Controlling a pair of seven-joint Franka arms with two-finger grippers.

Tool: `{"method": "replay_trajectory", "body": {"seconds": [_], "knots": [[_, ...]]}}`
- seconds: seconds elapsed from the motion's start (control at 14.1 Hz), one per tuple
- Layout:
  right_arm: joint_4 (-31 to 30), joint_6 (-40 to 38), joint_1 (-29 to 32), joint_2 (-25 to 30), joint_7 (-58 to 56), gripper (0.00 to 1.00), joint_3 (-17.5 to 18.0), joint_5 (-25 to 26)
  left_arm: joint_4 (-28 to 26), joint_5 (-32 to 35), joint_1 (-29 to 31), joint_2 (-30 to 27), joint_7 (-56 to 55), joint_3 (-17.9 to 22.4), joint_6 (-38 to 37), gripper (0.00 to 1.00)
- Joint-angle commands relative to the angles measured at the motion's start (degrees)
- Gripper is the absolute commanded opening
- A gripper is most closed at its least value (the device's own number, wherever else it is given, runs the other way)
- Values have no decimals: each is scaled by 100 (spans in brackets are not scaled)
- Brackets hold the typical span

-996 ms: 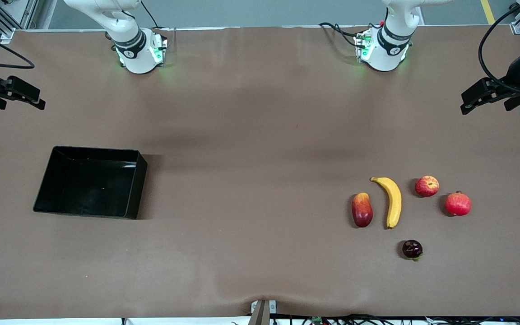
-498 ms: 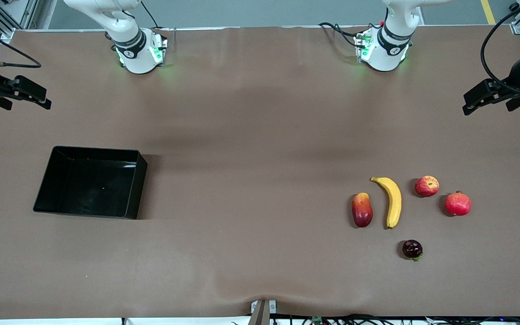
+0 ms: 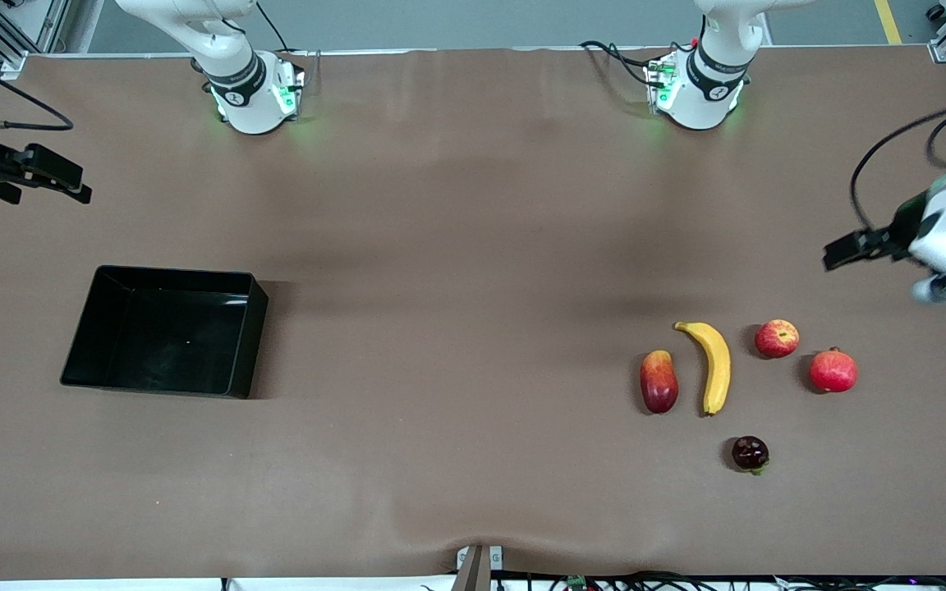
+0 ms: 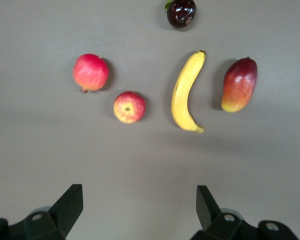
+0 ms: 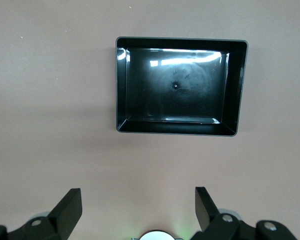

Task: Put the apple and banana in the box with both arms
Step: 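Reach the left gripper down over the red apple beside the banana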

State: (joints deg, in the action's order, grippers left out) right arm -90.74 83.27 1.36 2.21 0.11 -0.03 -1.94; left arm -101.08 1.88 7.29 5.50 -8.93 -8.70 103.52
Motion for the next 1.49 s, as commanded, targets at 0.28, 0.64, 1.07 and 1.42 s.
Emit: {"method": "replay_trajectory", "body": {"seconds": [0.28,0.64,1.07,1.42], "knots": [[12,22,-22,-203,-2,100,29,45,-1177,919,229,767,-144,-53,2136,100],[21,207,286,-677,-2,100,12,-8,-1422,920,501,1347,-180,-62,3040,100],[100,278,470,-1272,33,100,3,474,-1432,893,713,1945,-180,-71,3789,100],[144,303,550,-1380,16,100,3,519,-1441,893,721,2227,-180,-71,4018,100]]}}
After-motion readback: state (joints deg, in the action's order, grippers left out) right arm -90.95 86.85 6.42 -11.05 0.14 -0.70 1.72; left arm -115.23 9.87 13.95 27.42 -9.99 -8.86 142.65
